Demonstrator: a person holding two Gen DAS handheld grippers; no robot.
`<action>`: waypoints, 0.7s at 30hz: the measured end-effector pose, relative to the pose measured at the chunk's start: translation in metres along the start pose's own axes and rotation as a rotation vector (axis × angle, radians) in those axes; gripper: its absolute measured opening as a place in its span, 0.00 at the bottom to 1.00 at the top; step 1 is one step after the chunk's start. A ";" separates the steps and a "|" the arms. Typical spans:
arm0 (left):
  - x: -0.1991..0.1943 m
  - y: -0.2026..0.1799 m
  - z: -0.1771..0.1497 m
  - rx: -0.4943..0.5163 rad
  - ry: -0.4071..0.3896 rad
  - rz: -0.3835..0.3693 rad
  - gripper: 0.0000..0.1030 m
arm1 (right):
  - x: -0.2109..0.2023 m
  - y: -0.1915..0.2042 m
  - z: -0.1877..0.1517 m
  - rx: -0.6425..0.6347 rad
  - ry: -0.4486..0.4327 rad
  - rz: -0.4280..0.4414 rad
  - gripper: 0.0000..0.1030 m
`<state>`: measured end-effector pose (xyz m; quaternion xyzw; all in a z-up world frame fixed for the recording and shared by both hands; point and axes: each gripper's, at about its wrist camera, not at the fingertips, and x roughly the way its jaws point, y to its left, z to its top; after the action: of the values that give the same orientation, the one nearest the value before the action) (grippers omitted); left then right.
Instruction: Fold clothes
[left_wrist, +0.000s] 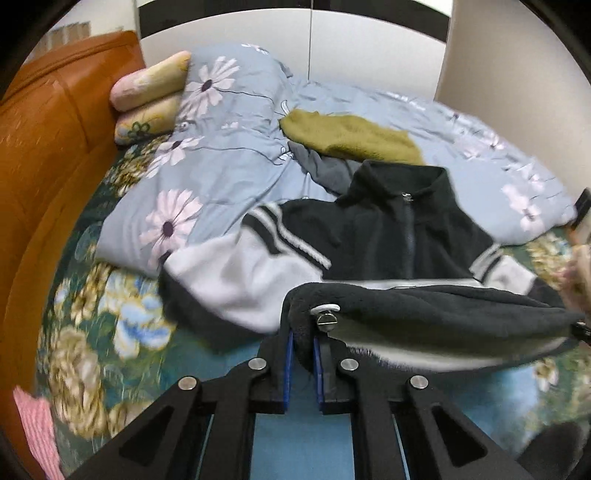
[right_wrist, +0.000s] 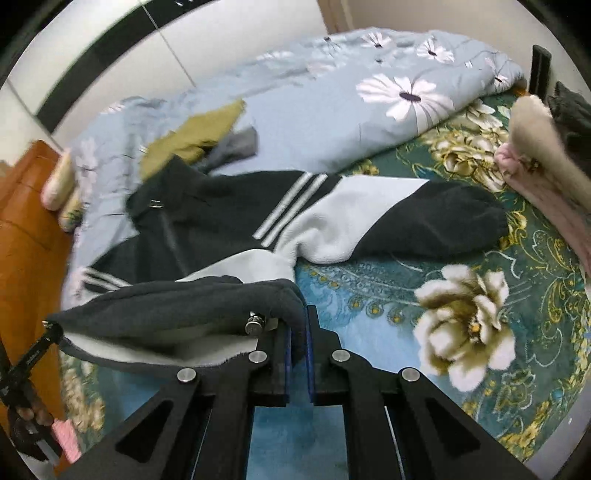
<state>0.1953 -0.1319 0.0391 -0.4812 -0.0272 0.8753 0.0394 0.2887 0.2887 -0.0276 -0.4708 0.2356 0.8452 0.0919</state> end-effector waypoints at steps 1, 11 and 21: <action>-0.014 0.007 -0.012 -0.020 0.006 -0.023 0.09 | -0.013 -0.002 -0.008 -0.006 -0.005 0.022 0.06; 0.033 0.022 -0.162 -0.084 0.334 0.000 0.09 | 0.011 -0.016 -0.077 -0.042 0.300 -0.014 0.06; 0.063 0.029 -0.191 -0.107 0.438 -0.097 0.12 | 0.002 -0.023 -0.087 -0.037 0.371 -0.043 0.07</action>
<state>0.3222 -0.1526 -0.1183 -0.6592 -0.0877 0.7443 0.0608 0.3620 0.2666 -0.0758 -0.6252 0.2226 0.7460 0.0563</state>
